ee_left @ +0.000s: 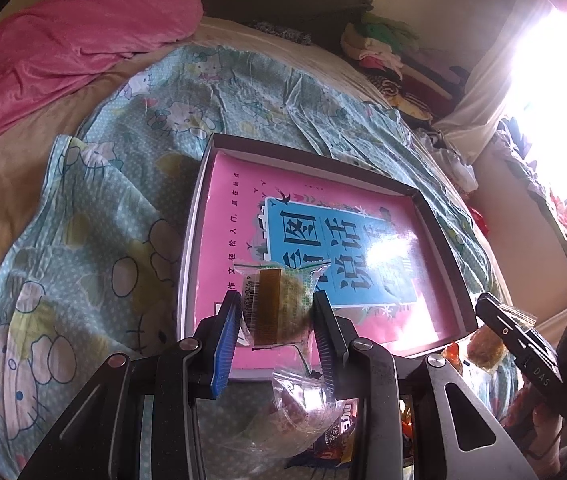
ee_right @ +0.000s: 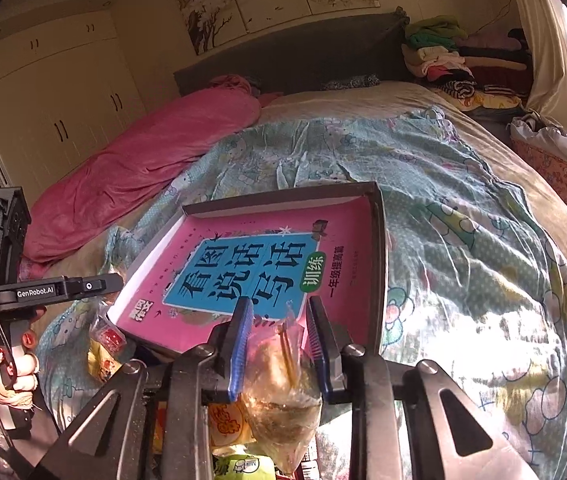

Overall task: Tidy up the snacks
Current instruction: 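Carry the cake packet over the box while right tool drops the pastry bag inside, then lower the cake packet onto the book and open the left tool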

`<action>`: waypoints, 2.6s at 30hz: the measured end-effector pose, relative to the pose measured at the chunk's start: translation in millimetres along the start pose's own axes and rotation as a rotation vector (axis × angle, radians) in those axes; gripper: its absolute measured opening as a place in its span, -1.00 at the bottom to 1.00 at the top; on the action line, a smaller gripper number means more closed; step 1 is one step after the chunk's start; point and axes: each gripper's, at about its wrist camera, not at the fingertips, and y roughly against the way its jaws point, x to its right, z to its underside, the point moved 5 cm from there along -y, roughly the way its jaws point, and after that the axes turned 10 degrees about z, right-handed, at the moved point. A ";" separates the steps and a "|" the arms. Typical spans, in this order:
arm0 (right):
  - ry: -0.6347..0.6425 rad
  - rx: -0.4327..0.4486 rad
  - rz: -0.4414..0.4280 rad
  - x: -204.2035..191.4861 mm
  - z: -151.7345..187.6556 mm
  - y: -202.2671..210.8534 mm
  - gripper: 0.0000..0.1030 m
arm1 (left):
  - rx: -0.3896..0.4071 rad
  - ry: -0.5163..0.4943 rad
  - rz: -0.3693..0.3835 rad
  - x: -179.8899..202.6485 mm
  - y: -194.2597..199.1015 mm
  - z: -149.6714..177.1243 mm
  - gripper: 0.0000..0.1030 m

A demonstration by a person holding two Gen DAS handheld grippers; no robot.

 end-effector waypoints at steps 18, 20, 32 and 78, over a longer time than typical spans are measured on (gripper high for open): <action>-0.067 -0.022 0.041 22.7 -14.8 -39.3 -0.53 | -0.001 -0.001 -0.024 -2.3 -14.4 -10.6 -0.28; -0.072 -0.025 0.045 24.5 -13.5 -39.7 -0.53 | -0.004 -0.003 -0.028 -2.4 -15.9 -10.3 -0.28; -0.045 -0.019 0.155 36.2 -7.3 -35.1 -0.40 | -0.056 -0.023 -0.046 0.6 -31.6 -5.6 -0.27; 0.115 -0.093 0.080 -13.1 20.0 -25.3 -0.09 | -0.087 -0.065 -0.081 10.3 -20.1 9.1 0.22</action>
